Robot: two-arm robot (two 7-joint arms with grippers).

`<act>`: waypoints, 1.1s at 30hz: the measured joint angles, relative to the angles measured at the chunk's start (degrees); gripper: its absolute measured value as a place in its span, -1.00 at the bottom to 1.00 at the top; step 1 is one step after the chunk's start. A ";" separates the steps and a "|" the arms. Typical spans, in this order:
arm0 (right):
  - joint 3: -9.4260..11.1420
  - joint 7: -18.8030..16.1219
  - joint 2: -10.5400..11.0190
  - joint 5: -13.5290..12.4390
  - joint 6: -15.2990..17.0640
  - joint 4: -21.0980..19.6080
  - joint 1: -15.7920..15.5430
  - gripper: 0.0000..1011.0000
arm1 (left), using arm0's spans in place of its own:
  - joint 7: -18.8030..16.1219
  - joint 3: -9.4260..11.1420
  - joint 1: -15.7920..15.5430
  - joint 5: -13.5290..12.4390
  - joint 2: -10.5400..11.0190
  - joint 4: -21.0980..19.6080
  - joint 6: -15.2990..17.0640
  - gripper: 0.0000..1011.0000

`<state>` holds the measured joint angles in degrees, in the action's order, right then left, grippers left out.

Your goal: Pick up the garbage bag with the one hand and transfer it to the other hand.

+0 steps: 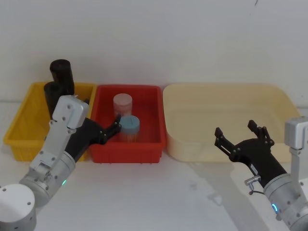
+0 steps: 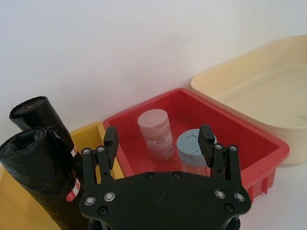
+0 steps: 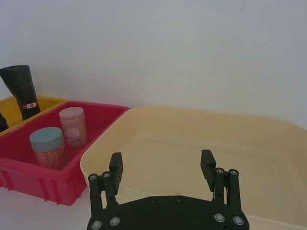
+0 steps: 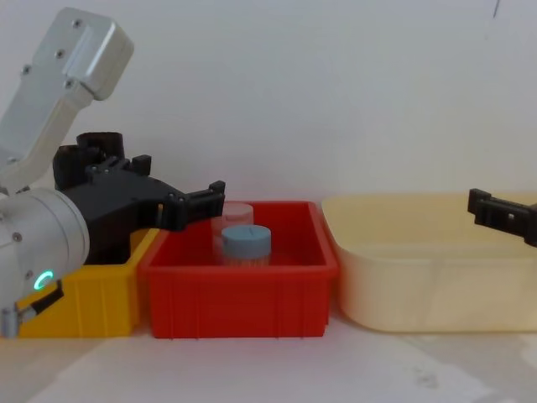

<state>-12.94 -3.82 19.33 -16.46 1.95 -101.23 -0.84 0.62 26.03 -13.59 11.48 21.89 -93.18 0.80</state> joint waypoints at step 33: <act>0.00 0.00 0.00 0.00 0.00 0.00 0.00 0.98 | 0.00 0.00 0.00 0.00 0.00 0.00 0.00 0.98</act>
<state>-12.94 -3.83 19.33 -16.47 1.95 -101.23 -0.84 0.62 26.02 -13.59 11.48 21.89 -93.18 0.80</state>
